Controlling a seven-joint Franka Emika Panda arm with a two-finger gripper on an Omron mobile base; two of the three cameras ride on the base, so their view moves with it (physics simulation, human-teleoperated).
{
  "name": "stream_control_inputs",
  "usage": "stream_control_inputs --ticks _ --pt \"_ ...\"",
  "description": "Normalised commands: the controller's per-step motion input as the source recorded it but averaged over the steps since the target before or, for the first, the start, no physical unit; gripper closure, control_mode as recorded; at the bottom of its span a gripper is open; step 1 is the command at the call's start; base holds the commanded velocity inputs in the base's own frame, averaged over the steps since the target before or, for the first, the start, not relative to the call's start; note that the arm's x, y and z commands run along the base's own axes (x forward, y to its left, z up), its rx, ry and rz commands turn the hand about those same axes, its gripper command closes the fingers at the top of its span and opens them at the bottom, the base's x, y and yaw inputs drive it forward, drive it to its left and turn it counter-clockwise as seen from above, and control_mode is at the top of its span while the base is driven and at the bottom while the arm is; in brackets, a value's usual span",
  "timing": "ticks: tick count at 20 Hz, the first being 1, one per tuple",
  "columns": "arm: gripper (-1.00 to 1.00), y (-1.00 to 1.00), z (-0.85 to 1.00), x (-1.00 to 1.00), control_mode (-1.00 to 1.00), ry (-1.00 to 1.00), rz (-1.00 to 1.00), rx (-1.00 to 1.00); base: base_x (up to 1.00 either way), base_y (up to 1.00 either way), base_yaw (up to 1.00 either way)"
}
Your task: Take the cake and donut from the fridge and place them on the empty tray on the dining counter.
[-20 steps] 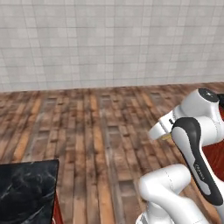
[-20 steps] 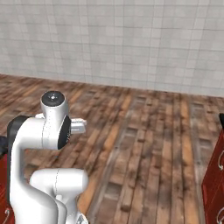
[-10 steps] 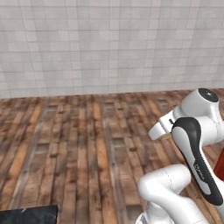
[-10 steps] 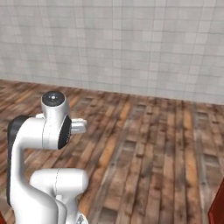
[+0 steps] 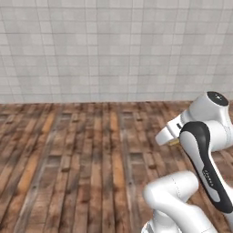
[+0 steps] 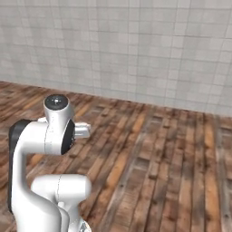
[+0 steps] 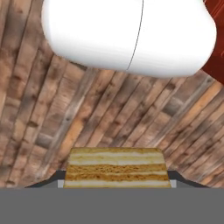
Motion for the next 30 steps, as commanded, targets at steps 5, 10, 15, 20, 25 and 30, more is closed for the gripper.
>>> stream_control_inputs --ticks 5,10,15,20,25,30 --pt "1.0 0.0 0.0 0.0 1.0 0.0 0.0 0.0 0.55 0.43 0.28" --pt "1.0 0.0 0.0 0.0 1.0 0.0 0.0 0.0 0.56 0.5 0.32" --pt "1.0 0.0 0.0 0.0 1.0 0.0 0.0 0.0 0.52 0.49 0.33" --pt "1.0 0.0 0.0 0.0 1.0 0.0 0.0 0.0 0.45 0.41 0.36" --pt "1.0 0.0 0.0 0.0 1.0 0.0 0.0 0.0 0.51 0.36 0.36" --pt "1.0 0.0 0.0 0.0 1.0 0.0 0.0 0.0 0.79 0.22 0.31"
